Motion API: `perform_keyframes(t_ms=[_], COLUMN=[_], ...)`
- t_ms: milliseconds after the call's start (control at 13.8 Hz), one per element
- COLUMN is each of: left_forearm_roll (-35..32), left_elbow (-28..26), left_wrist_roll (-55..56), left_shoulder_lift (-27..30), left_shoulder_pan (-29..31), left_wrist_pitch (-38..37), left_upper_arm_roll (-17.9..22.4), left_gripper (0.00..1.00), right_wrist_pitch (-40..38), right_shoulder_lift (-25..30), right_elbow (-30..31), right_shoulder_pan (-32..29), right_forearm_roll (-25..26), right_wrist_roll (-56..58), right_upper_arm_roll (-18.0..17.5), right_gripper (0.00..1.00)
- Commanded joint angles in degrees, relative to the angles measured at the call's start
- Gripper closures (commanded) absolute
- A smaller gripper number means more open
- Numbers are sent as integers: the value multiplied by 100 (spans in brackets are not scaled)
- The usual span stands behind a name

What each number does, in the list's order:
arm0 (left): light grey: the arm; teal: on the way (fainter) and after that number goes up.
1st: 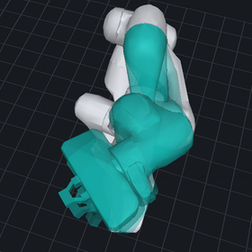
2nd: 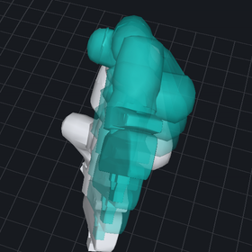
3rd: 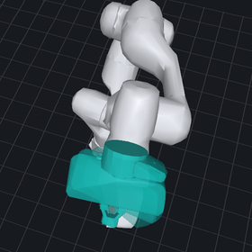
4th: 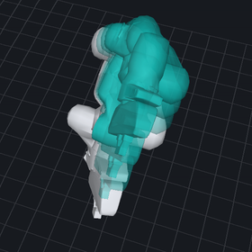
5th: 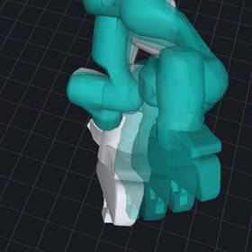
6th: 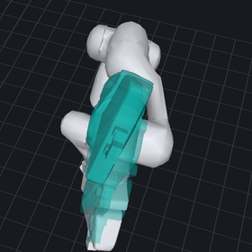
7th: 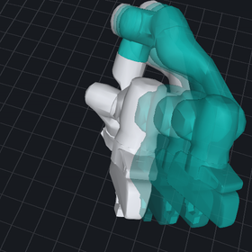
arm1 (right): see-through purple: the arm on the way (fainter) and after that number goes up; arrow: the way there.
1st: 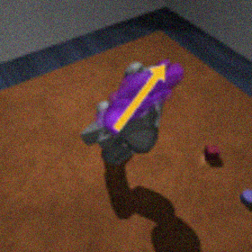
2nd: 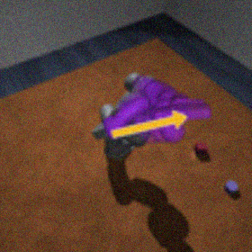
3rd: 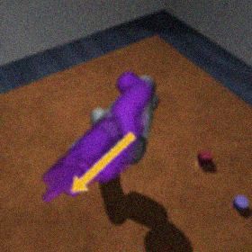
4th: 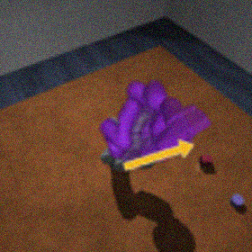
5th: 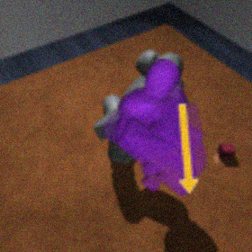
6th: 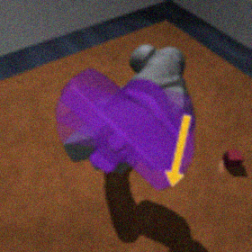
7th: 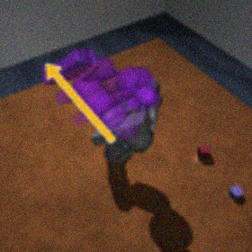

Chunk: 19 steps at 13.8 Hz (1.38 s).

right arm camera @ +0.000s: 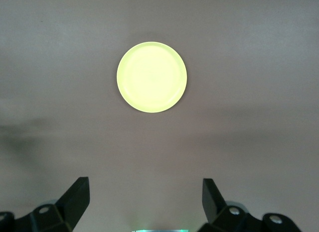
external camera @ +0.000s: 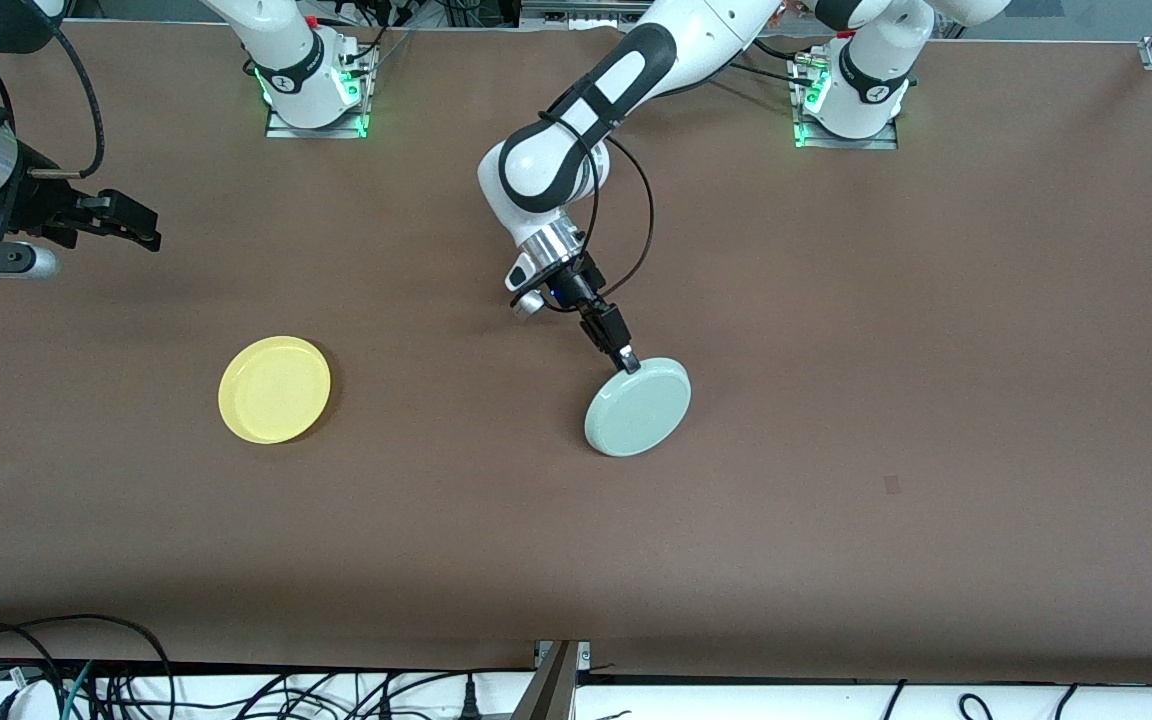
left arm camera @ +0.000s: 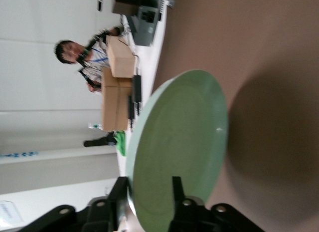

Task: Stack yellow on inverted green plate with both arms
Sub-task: 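Lower the inverted green plate onto the table with the left gripper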

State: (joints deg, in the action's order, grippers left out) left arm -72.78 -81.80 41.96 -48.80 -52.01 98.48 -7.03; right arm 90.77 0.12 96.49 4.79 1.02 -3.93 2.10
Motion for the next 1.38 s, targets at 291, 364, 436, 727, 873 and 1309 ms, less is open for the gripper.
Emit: perform_keyframes(t_ms=[291, 364, 436, 727, 873, 1309], left_forearm_roll=[1739, 2123, 2658, 3943, 4699, 6590], left_elbow=[586, 595, 612, 727, 727, 481], left_wrist_roll=[706, 777, 952, 1271, 763, -277], left_shoulder_lift=[-86, -60, -51, 185, 571, 1925], left_shoulder_pan=[103, 164, 182, 567, 971, 2789], left_wrist_pitch=[706, 855, 970, 1261, 1252, 1033], left_upper_arm_roll=[-167, -168, -159, -167, -150, -97], left_gripper=[0, 0, 0, 0, 0, 0], right_wrist_pitch=[-121, -121, -121, -95, -95, -121], right_shoulder_lift=[-47, -47, -47, -64, -47, -55], right_elbow=[-122, -122, -122, -122, -122, -157], right_shoulder_pan=[4, 4, 4, -31, -22, -22], right_forearm_roll=[-67, -67, -67, -67, -67, -67], right_wrist_roll=[-20, -12, -11, -3, 15, 41], right_upper_arm_roll=[36, 36, 36, 142, 142, 150], right_gripper=[0, 0, 0, 0, 0, 0])
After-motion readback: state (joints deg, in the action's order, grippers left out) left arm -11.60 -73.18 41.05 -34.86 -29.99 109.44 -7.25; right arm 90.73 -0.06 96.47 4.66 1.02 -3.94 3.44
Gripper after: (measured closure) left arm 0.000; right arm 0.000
